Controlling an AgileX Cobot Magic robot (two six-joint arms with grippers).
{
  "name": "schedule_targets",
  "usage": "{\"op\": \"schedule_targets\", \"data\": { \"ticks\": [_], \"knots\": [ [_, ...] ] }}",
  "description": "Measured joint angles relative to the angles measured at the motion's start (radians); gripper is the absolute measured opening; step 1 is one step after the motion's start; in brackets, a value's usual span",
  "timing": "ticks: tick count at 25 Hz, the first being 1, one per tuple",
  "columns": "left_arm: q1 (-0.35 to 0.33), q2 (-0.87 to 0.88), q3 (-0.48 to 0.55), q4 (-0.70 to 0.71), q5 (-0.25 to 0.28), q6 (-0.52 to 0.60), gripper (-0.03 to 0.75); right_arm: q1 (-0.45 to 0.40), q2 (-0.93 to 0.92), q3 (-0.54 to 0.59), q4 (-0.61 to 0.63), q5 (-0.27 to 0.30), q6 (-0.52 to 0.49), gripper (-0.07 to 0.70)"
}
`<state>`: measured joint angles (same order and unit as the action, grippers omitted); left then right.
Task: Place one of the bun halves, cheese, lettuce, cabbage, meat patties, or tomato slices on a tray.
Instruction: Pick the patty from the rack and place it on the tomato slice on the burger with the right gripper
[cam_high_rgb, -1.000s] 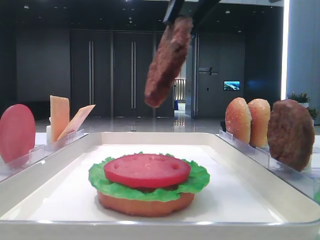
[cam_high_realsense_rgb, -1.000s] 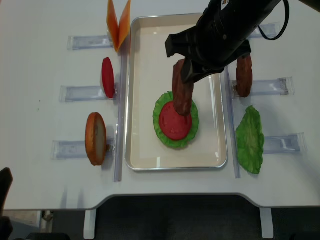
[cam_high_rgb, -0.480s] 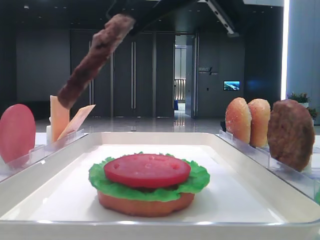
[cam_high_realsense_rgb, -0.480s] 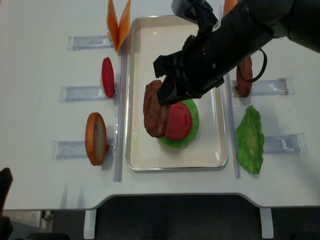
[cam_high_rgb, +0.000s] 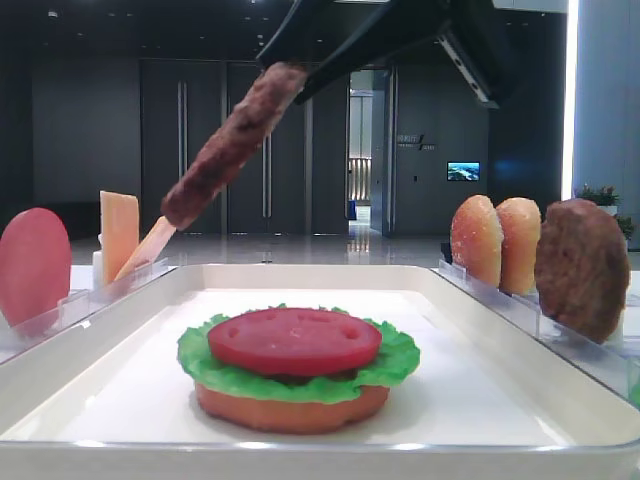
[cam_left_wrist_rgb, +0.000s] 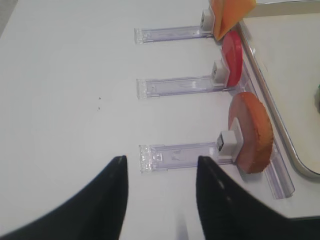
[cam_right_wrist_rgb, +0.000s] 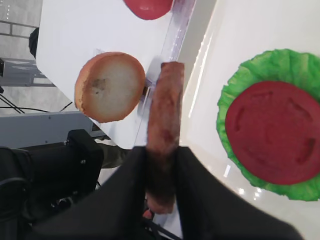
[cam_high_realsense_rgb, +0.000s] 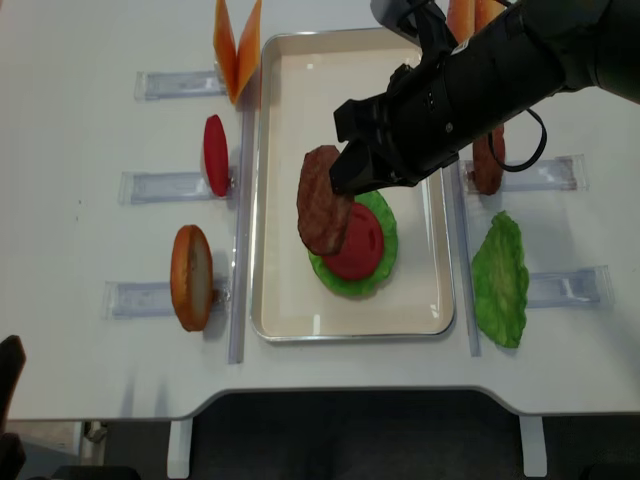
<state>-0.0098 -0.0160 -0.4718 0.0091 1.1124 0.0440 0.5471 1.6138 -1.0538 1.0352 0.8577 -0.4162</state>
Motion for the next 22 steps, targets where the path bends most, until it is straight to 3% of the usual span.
{"op": "schedule_targets", "data": {
  "ticks": [10,22],
  "knots": [
    [0.000,0.000,0.000,0.000,0.000,0.000,0.345,-0.013,0.094,0.000,0.105,0.044,-0.170,0.136],
    [0.000,0.000,0.000,0.000,0.000,0.000,0.345,-0.127,0.109,0.052,0.178,0.093,-0.322,0.136]
  ]
}}
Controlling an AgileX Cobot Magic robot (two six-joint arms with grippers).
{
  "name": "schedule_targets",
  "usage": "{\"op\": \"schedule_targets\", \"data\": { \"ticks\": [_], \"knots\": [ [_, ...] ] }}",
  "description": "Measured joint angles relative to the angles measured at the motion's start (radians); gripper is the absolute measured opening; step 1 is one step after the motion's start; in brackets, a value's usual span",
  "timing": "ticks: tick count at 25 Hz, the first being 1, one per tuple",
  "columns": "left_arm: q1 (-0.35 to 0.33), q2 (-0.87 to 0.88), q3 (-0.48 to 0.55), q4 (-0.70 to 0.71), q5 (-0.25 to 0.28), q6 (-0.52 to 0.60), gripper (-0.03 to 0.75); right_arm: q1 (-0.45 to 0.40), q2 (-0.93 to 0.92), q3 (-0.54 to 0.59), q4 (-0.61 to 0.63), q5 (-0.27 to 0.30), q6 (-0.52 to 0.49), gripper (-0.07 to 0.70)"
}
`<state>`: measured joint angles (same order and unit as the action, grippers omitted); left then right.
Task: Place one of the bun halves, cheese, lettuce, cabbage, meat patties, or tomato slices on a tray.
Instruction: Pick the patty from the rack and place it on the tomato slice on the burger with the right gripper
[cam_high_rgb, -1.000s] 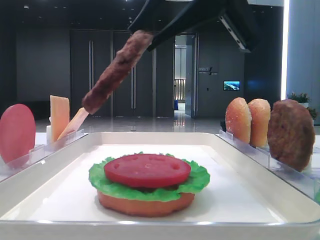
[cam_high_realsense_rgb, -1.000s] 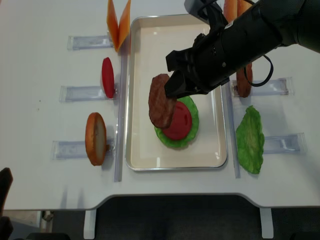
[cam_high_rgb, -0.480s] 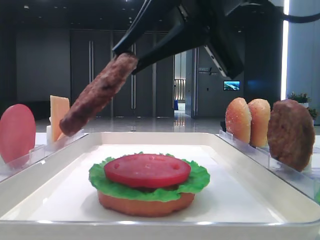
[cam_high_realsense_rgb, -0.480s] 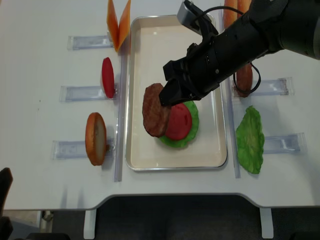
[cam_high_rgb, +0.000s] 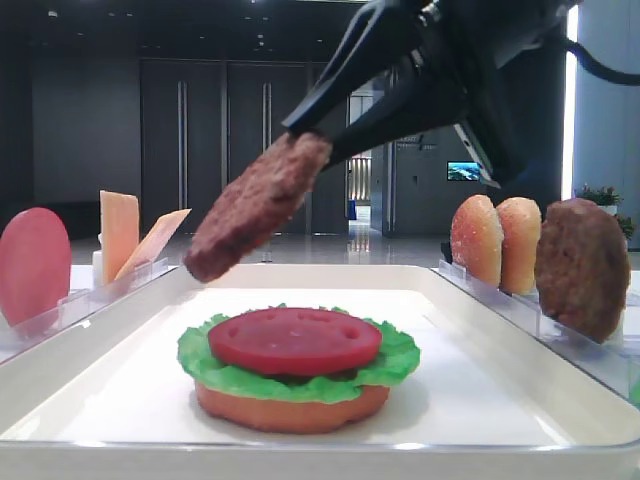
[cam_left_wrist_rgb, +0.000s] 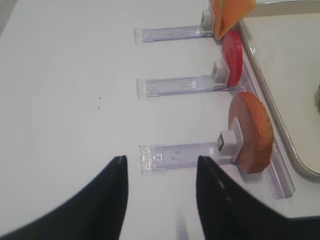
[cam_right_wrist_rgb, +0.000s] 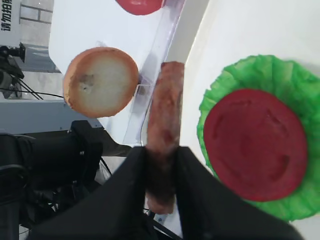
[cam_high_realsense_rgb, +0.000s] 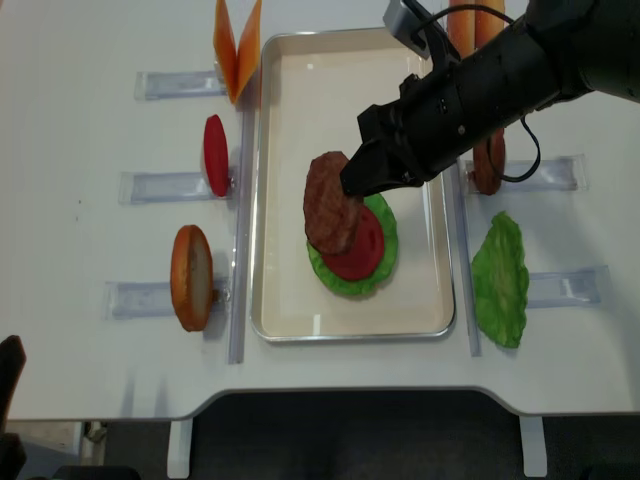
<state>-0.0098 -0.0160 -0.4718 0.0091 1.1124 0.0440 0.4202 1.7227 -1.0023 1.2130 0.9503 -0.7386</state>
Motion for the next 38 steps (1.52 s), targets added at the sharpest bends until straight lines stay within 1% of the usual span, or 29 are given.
{"op": "schedule_targets", "data": {
  "ticks": [3,6,21,30,38],
  "knots": [
    [0.000,0.000,0.000,0.000,0.000,0.000,0.345,-0.028,0.000,0.037,0.034,0.025,-0.047,0.136],
    [0.000,0.000,0.000,0.000,0.000,0.000,0.345,-0.039,0.002,0.038,0.055,0.031,-0.068,0.136],
    [0.000,0.000,0.000,0.003,0.000,0.000,0.345,-0.039,0.106,0.038,0.109,0.073,-0.144,0.136],
    [0.000,0.000,0.000,0.003,0.000,0.000,0.345,-0.039,0.124,0.038,0.107,0.076,-0.173,0.136],
    [0.000,0.000,0.000,0.003,0.000,0.000,0.345,-0.045,0.124,0.038,0.101,0.075,-0.174,0.136]
  ]
}}
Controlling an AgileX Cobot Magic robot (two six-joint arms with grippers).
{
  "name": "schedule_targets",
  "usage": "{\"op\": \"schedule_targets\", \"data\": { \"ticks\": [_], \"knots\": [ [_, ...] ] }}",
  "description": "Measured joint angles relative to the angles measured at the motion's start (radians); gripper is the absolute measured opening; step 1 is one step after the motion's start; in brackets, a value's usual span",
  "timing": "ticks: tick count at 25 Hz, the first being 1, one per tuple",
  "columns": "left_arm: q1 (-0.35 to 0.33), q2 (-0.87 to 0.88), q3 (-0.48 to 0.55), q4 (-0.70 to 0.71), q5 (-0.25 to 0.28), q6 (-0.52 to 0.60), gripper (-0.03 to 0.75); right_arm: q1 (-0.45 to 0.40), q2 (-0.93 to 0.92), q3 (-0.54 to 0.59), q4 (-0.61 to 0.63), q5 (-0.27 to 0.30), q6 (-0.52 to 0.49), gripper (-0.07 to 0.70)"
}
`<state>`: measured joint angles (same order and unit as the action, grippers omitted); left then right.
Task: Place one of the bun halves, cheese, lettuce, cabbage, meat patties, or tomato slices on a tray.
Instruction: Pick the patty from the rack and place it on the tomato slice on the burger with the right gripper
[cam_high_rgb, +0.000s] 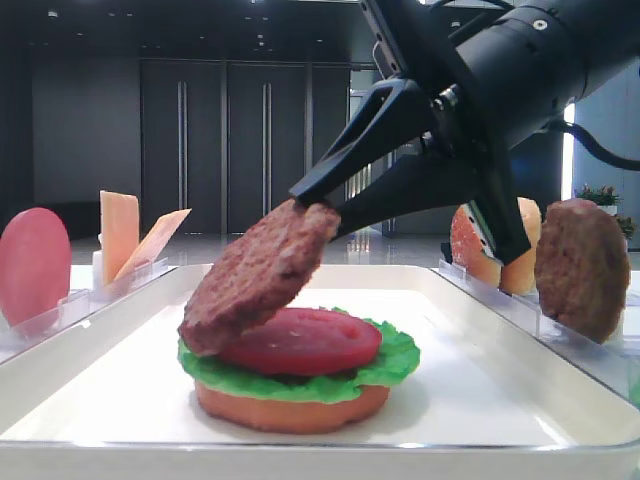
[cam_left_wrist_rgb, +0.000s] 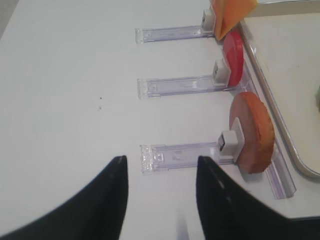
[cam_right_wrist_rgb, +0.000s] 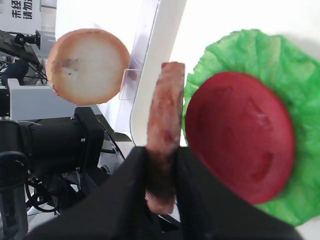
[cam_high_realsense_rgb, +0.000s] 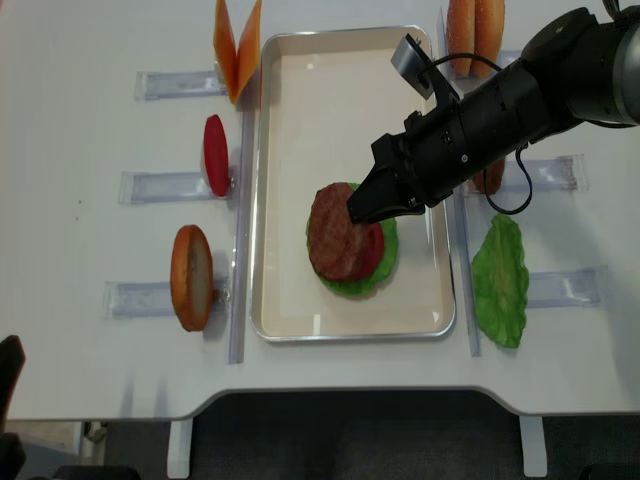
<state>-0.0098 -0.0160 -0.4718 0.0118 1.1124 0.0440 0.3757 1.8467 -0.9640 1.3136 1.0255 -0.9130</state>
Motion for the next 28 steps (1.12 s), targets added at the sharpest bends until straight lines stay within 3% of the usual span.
{"op": "schedule_targets", "data": {
  "ticks": [28],
  "knots": [
    [0.000,0.000,0.000,0.000,0.000,0.000,0.345,0.000,0.000,0.000,-0.015,-0.031,0.008,0.136]
  ]
}}
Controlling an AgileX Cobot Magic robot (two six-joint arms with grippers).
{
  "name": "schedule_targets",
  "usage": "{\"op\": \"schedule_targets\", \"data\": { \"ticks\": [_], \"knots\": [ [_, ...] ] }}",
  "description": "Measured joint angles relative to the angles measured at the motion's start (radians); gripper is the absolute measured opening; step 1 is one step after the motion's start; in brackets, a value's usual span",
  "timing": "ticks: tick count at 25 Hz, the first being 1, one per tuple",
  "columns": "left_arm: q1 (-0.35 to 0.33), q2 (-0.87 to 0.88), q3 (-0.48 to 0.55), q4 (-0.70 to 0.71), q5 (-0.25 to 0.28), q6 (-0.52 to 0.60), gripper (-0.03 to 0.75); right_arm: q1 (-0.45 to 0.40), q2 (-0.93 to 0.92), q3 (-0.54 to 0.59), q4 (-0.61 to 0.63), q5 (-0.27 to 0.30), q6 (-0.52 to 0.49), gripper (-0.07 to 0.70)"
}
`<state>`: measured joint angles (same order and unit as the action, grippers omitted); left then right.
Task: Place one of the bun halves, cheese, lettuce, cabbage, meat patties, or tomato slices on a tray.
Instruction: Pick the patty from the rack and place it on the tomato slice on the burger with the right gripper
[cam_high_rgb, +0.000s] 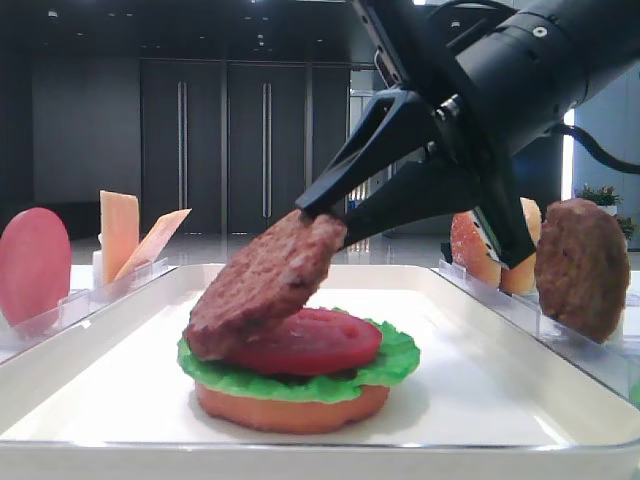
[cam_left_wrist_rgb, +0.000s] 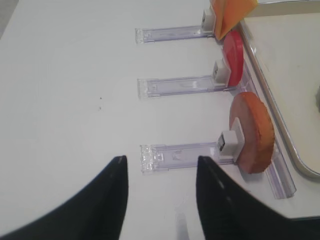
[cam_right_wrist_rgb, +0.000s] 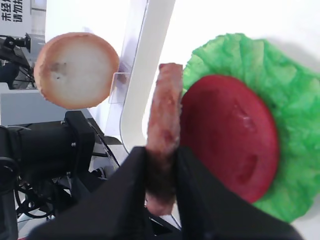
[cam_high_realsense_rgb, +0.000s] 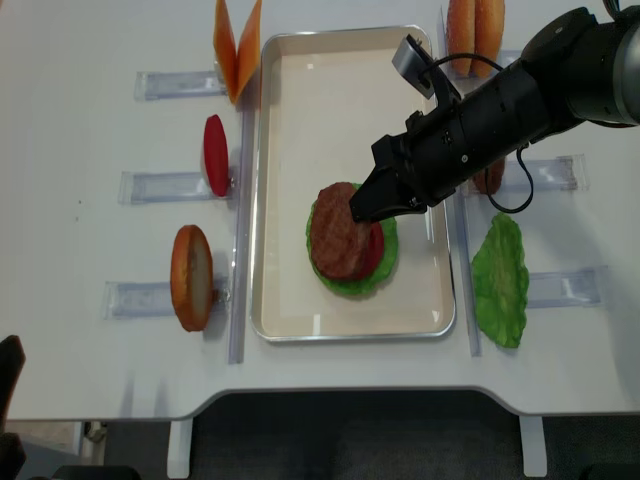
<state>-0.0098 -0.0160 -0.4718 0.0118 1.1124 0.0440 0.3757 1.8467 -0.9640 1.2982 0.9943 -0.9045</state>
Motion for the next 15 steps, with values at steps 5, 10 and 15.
{"op": "schedule_targets", "data": {
  "ticks": [5,10,15],
  "knots": [
    [0.000,0.000,0.000,0.000,0.000,0.000,0.345,0.000,0.000,0.000,0.000,-0.005,0.003,0.136],
    [0.000,0.000,0.000,0.000,0.000,0.000,0.345,0.000,0.000,0.000,0.000,-0.013,0.006,0.150],
    [0.000,0.000,0.000,0.000,0.000,0.000,0.345,0.000,0.000,0.000,0.000,-0.046,0.011,0.261]
  ]
}}
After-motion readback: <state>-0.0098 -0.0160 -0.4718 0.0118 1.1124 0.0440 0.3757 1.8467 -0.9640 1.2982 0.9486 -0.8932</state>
